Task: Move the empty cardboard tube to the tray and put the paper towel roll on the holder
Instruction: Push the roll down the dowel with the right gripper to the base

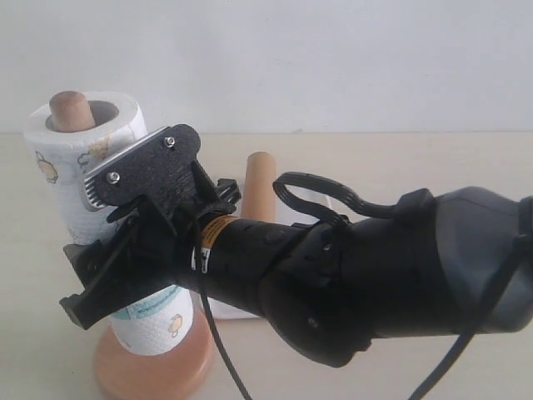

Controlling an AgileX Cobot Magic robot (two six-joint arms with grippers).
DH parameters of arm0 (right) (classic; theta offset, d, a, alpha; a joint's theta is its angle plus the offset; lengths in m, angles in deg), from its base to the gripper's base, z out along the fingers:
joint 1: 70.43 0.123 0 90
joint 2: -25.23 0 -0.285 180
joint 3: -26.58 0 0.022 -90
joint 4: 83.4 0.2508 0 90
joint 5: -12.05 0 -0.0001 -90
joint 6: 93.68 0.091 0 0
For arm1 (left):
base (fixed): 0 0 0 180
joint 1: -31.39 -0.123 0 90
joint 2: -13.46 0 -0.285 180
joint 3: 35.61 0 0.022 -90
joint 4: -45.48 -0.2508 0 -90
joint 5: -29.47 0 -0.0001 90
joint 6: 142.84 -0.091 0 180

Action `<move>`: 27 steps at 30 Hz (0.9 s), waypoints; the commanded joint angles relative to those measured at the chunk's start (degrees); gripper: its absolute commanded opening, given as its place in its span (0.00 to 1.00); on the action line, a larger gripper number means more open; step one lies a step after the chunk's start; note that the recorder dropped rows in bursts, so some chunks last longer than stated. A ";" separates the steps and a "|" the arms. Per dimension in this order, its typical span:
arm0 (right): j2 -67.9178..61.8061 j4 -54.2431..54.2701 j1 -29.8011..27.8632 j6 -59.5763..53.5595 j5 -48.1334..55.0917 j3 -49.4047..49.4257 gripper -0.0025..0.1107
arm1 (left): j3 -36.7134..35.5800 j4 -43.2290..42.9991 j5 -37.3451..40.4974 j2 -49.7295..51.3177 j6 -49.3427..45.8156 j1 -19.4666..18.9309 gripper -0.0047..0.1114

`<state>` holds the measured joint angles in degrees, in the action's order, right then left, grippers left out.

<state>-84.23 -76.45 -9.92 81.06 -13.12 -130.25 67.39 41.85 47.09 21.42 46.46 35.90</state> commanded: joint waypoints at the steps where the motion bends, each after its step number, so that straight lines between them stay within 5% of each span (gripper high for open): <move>1: 0.34 0.10 -0.05 0.00 -2.63 -0.22 0.50 | -0.22 0.20 -0.89 -0.17 0.38 0.27 0.08; 5: 0.34 0.19 -0.05 0.26 -2.51 -0.22 0.67 | -0.22 0.20 -0.89 -0.17 0.38 0.27 0.08; 15: 0.34 0.64 -0.05 0.34 -2.84 -0.22 0.67 | -0.22 0.20 -0.89 -0.17 0.38 0.27 0.08; 22: 0.34 1.67 -0.05 -1.67 -1.78 -0.22 0.86 | -0.22 0.20 -0.89 -0.17 0.38 0.27 0.08; 27: 0.34 1.67 -0.05 -1.79 -1.63 -0.22 0.87 | -0.22 0.20 -0.89 -0.17 0.38 0.27 0.08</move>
<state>-84.23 -75.14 -9.87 79.68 -14.16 -130.25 67.39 41.85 47.09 21.42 46.46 35.90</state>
